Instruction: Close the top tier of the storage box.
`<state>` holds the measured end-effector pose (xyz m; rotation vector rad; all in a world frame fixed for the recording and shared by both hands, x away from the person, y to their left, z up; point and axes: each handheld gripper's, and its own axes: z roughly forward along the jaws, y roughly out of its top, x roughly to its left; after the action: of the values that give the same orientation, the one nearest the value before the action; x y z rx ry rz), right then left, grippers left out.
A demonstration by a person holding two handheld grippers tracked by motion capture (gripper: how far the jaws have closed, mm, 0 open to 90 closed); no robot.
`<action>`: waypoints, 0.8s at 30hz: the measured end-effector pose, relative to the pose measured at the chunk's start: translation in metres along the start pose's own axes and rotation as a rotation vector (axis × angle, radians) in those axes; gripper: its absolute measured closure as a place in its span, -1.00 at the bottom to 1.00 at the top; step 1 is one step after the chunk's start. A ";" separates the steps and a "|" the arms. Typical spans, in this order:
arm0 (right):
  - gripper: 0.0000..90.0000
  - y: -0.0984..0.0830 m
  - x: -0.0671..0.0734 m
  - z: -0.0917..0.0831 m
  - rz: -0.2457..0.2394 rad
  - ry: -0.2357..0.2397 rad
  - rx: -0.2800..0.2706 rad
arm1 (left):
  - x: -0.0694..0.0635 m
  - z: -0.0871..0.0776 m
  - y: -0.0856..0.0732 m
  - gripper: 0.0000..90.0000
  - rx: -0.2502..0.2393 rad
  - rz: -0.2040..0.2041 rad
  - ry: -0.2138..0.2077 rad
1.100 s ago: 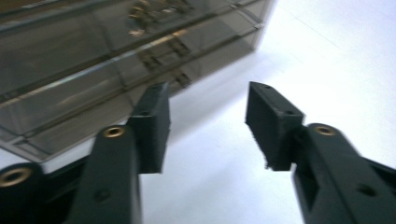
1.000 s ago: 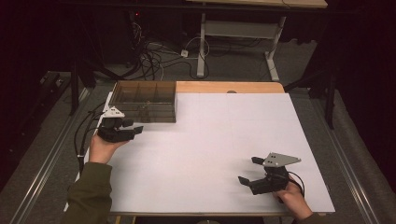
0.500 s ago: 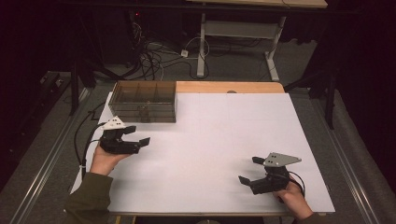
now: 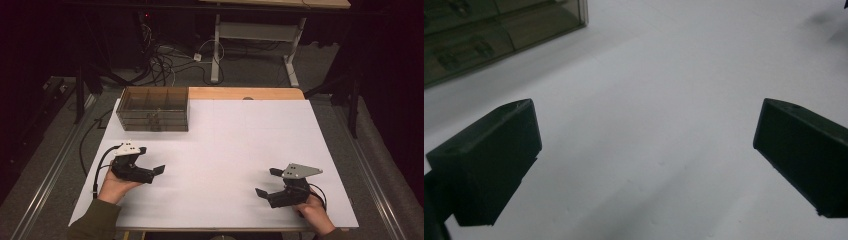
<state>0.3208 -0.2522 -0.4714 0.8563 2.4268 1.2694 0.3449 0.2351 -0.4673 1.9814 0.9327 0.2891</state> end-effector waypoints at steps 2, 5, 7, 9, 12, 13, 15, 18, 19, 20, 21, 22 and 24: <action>-0.73 0.000 0.000 0.000 0.000 -0.002 -0.001 | -0.004 0.001 -0.004 -1.00 0.009 0.014 -0.011; -0.73 0.000 0.000 0.000 0.002 -0.006 -0.003 | -0.011 0.002 -0.009 -1.00 0.013 0.023 -0.018; -0.73 0.000 -0.001 -0.001 0.003 -0.010 -0.005 | -0.016 0.002 -0.012 -1.00 0.016 0.038 -0.014; -0.73 0.000 -0.001 -0.001 0.008 -0.014 -0.008 | -0.019 0.001 -0.015 -1.00 0.012 0.037 -0.022; -0.73 0.000 -0.001 -0.001 0.009 -0.016 -0.007 | -0.023 0.001 -0.020 -1.00 0.013 0.034 -0.034; -0.73 0.000 -0.001 -0.001 0.010 -0.015 -0.007 | -0.024 0.002 -0.022 -1.00 0.016 0.034 -0.041; -0.74 0.000 -0.001 -0.001 0.009 -0.014 -0.007 | -0.026 0.003 -0.025 -1.00 0.030 0.042 -0.039; -0.73 0.000 -0.001 -0.001 0.006 -0.014 -0.006 | -0.027 0.005 -0.027 -1.00 0.035 0.042 -0.052; -0.74 0.000 -0.001 -0.001 0.005 -0.016 -0.005 | -0.027 0.006 -0.027 -1.00 0.037 0.042 -0.054; -0.73 0.000 -0.001 -0.001 0.005 -0.016 -0.005 | -0.027 0.006 -0.027 -1.00 0.035 0.044 -0.058; -0.74 0.000 -0.001 -0.001 0.006 -0.016 -0.005 | -0.028 0.006 -0.026 -1.00 0.035 0.044 -0.059; -0.74 0.000 -0.001 -0.001 0.007 -0.016 -0.005 | -0.028 0.006 -0.026 -1.00 0.035 0.047 -0.059; -0.74 -0.001 -0.001 -0.001 0.008 -0.016 -0.005 | -0.028 0.006 -0.026 -1.00 0.033 0.049 -0.056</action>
<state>0.3211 -0.2538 -0.4713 0.8723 2.4090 1.2658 0.3155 0.2194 -0.4874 2.0347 0.8593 0.2463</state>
